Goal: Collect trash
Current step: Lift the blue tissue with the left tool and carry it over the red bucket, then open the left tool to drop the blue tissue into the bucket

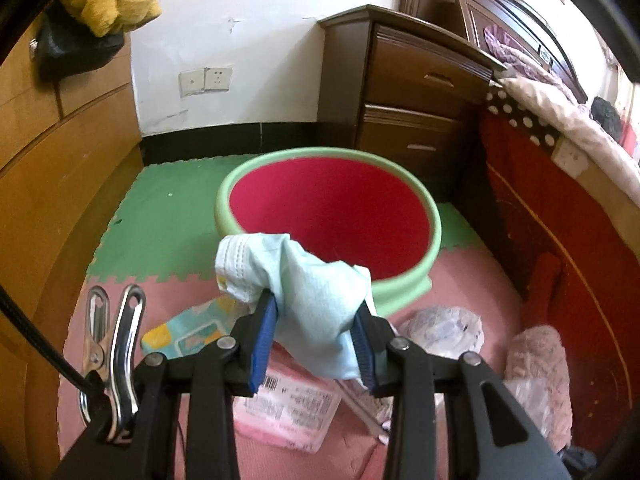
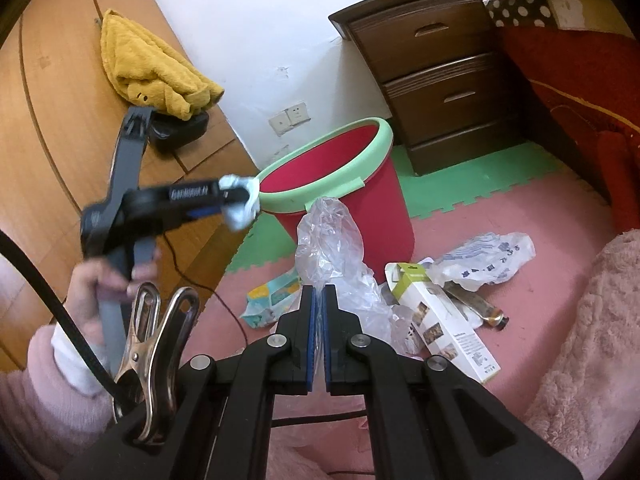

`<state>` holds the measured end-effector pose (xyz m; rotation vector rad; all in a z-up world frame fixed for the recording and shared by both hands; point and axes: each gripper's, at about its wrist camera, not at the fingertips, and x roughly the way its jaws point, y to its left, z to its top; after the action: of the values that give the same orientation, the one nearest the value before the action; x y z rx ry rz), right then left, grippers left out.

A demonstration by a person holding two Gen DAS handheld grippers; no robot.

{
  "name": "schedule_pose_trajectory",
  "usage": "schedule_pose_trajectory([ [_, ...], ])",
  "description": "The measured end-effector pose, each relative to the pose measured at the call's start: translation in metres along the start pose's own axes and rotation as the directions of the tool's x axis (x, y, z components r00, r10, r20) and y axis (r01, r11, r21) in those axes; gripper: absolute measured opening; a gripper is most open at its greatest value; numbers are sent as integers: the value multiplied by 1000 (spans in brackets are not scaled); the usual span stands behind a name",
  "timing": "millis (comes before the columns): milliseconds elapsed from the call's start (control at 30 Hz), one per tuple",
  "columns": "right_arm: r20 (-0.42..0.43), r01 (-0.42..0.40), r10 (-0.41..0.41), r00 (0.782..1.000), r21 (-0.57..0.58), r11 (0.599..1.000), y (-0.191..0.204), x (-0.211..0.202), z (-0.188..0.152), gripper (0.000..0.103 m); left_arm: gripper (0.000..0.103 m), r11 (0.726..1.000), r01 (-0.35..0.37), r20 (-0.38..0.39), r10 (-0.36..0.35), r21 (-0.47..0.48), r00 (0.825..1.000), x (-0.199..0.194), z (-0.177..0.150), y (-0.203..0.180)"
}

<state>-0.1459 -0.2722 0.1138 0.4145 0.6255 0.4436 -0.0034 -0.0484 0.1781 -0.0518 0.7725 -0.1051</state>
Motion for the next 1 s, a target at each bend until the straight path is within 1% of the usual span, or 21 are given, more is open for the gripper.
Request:
schedule_pose_trajectory([
  [133, -8, -2, 3, 1000, 10, 1000, -5, 3, -1, 4, 37, 1000, 1, -1, -1, 23, 1000, 16, 21, -5],
  [233, -8, -1, 1, 1000, 16, 1000, -11, 3, -2, 4, 37, 1000, 23, -17, -22, 9, 1000, 32, 35, -8],
  [367, -5, 5, -5, 1000, 24, 1000, -16, 3, -2, 4, 38, 1000, 16, -34, -16, 3, 999, 57, 48, -11],
  [533, -5, 15, -15, 1000, 35, 999, -21, 4, -4, 4, 38, 999, 25, -88, -27, -26, 996, 82, 48, -9],
  [633, -5, 19, -19, 1000, 44, 999, -25, 4, -4, 4, 40, 1000, 15, -103, -16, -6, 995, 92, 45, -11],
  [867, -6, 27, -26, 1000, 57, 998, -29, 4, -4, 4, 48, 1000, 27, -113, -26, 13, 993, 92, 38, -15],
  [1000, -9, 28, -27, 1000, 48, 998, -27, 4, -4, 4, 51, 999, 18, -117, -14, 37, 993, 91, 37, -18],
])
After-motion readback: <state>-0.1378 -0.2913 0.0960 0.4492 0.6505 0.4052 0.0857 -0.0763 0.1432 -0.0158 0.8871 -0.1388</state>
